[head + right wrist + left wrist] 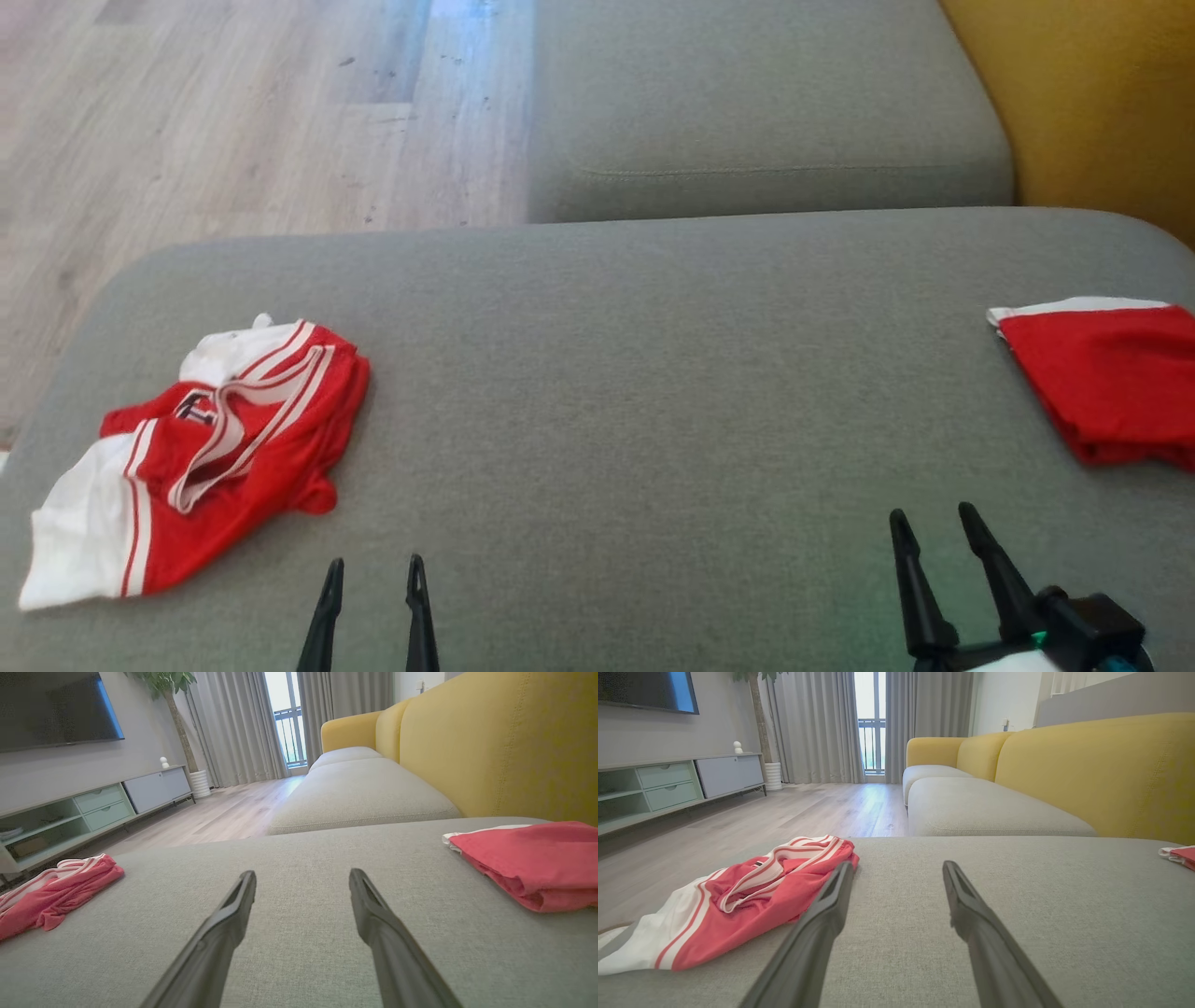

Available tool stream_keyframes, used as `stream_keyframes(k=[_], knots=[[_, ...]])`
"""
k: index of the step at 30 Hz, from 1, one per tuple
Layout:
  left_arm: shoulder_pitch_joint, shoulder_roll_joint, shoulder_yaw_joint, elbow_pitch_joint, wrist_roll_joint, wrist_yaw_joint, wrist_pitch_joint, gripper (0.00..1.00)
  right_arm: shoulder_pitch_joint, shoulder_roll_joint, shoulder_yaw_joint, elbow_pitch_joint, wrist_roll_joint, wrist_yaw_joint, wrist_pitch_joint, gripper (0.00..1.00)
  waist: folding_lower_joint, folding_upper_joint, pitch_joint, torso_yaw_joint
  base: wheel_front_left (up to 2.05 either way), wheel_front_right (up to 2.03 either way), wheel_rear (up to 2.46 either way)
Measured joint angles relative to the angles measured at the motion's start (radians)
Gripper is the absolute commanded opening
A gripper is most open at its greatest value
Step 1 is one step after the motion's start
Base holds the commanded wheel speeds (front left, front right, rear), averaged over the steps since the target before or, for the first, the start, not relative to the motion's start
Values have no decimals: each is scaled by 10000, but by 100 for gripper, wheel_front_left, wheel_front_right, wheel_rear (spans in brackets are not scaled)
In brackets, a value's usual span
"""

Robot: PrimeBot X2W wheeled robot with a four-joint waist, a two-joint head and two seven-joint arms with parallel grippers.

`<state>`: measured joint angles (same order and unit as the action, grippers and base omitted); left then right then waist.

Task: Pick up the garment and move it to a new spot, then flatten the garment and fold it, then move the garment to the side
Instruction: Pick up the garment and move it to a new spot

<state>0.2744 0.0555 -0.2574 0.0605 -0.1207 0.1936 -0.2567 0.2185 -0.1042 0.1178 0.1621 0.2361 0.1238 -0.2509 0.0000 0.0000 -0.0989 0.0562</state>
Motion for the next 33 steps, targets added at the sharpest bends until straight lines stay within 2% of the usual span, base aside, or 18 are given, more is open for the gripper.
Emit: stream_keyframes(k=[8, 23, 27, 33], knots=[[-29, 0, 54, 13, 167, -15, 0, 100, -16, 130, 123, 19, 2, 0, 0, 100, 0, 0, 77, 879, 0, 0, 0], [-14, 21, 794, 4, 347, -180, 0, 100, -24, 291, 297, 140, 2, 0, 2, 100, 0, 0, 336, 3737, 0, 0, 0], [-8, 21, 949, -27, 428, -188, 0, 100, -28, 291, 297, 192, 4, 0, 2, 100, 0, 0, 434, 4002, 0, 0, 0], [-27, 19, 1003, -178, 426, -228, 0, 100, -31, 236, 366, 203, 2, 0, 2, 100, 0, 0, 691, 3885, 0, 0, 0]])
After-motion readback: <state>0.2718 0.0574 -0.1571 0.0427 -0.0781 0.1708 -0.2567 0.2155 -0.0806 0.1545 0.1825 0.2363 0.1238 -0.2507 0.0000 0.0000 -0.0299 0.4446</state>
